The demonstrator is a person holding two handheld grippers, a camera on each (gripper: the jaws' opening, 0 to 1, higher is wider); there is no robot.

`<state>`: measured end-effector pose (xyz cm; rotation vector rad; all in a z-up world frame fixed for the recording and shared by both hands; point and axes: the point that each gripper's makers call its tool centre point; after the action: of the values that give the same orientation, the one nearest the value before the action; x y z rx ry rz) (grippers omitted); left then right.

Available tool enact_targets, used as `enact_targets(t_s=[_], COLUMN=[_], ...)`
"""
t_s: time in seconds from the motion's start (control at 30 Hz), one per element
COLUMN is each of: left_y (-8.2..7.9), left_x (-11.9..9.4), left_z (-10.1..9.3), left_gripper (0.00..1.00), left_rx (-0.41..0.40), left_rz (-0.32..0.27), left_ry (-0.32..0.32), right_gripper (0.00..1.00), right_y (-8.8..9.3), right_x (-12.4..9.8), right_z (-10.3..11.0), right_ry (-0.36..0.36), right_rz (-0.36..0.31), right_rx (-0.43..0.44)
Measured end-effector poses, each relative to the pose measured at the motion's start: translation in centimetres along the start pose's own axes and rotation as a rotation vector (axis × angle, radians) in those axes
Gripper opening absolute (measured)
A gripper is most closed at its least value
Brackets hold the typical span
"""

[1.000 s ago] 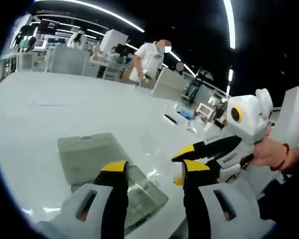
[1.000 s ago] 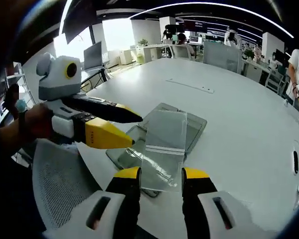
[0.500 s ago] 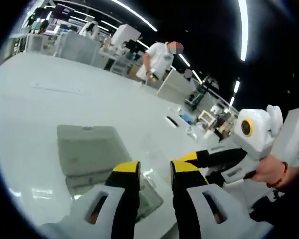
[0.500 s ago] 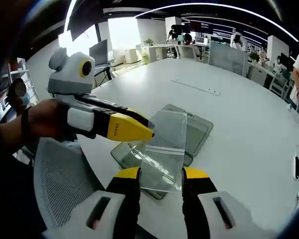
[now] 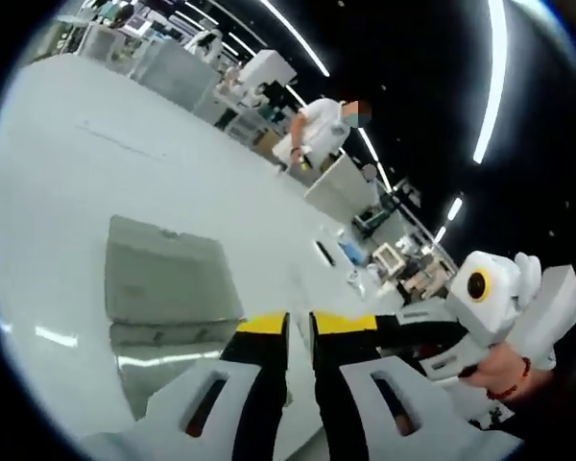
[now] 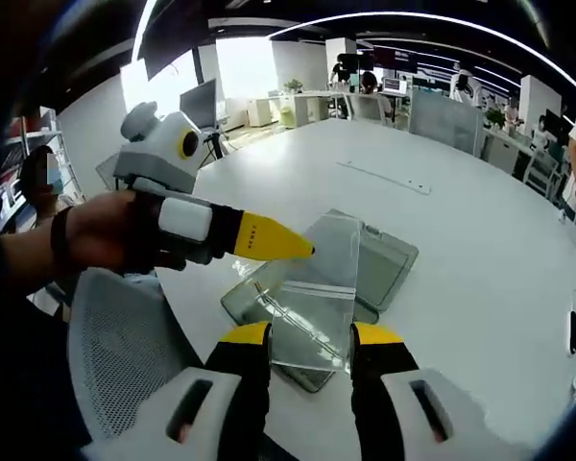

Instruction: Insert the divider into the dual guide fixture by aligning both edges with the guide slots and pushing it downward to the bottom, including one-sided entry, uneven engagement, binding, and posture correction.

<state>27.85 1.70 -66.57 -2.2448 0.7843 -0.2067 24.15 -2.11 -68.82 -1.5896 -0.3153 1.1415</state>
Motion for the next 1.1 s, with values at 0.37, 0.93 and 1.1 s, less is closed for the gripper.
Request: enact_targets(t_s=[0.37,0.93,1.1], left_y=[-0.1,-0.8,-0.9], left_x=[-0.3,-0.9,-1.1], left_z=[-0.5,-0.7,-0.7], left_gripper=[0.0,0.0,0.0], left_rx=[-0.066,-0.049,-0.062], left_rz=[-0.009,-0.008,0.0], left_ry=[0.032,0.073,0.091], right_gripper=[0.29,0.3,0.28], right_y=[0.0,-0.3,-0.4], right_x=[0.1,-0.1,-0.3], right_z=[0.5,0.3,0.5], right_ry=[-0.024,-0.069,-0.102], right_rz=[0.002,-0.013,-0.025], right_rx=[-0.004,-0.011,0.0])
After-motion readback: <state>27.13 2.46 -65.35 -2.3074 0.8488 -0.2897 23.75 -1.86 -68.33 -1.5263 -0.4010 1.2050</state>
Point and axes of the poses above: the point that each gripper's makers call its tool centre point, and the gripper's own axes: x roughly forward along the fingers, z roughly to its left, y roughly out of its underside, and after that the axes turned 13 degrees about -z, right-handed
